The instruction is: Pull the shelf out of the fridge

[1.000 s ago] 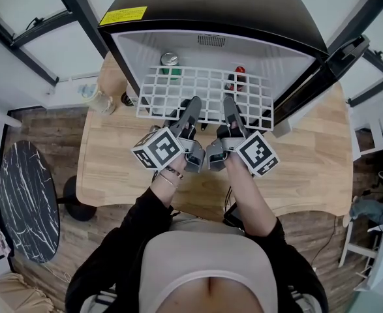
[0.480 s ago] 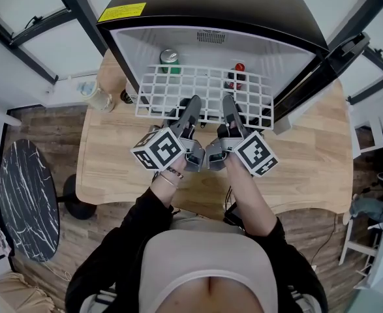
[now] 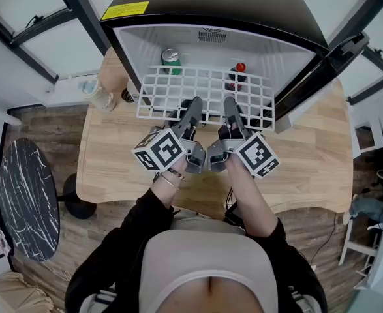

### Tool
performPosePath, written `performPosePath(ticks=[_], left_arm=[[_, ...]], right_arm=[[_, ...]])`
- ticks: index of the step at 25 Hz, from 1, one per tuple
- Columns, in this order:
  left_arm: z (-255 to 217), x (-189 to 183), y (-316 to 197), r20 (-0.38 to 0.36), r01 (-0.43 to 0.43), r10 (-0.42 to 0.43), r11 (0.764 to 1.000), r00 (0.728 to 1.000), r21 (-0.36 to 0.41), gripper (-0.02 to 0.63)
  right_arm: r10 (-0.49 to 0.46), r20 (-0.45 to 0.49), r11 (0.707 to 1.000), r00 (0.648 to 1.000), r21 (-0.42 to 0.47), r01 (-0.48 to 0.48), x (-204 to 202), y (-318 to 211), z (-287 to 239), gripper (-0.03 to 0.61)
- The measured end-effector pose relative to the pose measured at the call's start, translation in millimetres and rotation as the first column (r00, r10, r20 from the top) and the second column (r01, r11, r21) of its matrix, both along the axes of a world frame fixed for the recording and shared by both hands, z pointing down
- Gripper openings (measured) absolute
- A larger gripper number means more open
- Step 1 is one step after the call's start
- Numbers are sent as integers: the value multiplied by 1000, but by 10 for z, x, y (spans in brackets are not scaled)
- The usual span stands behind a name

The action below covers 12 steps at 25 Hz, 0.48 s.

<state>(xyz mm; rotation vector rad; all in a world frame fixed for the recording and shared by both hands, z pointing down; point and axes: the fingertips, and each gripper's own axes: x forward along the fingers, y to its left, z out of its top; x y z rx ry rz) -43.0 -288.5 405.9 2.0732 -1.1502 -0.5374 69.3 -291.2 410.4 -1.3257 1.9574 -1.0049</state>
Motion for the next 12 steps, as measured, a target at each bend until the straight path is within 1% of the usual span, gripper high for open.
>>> performPosePath(ticks=[12], left_arm=[[-8,-4,62,-3,7,-7,1000,1000,-9,110]], right_arm=[[-4,-1,1000,1000,-10,4,-1,64,-10,108]])
